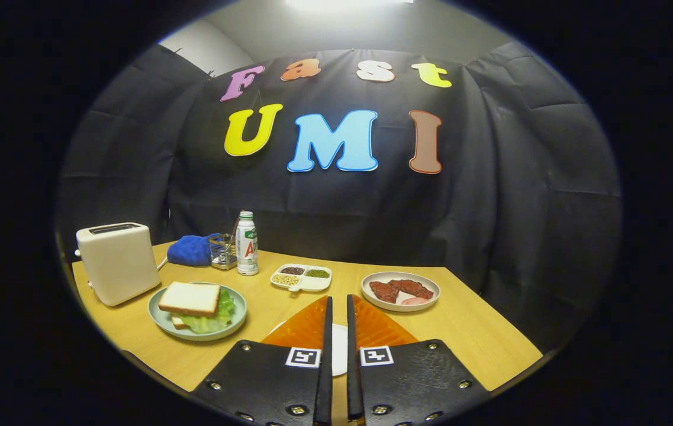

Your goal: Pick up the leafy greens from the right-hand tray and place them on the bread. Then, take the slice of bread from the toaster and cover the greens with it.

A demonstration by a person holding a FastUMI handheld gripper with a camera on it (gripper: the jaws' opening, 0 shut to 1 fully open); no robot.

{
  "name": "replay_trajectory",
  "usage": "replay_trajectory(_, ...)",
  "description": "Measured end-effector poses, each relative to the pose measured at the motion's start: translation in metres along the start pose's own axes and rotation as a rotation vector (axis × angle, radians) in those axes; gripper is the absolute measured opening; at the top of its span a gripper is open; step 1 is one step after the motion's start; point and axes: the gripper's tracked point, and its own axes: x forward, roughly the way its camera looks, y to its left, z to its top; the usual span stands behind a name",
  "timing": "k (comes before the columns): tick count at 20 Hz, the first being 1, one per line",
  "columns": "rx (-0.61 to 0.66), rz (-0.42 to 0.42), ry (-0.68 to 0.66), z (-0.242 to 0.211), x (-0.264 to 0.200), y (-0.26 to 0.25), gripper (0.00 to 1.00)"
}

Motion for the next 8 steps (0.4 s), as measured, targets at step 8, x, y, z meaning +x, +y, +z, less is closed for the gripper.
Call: replay_trajectory(8,0.036,-0.083,-0.027,-0.012,-0.02,-0.103,0.1)
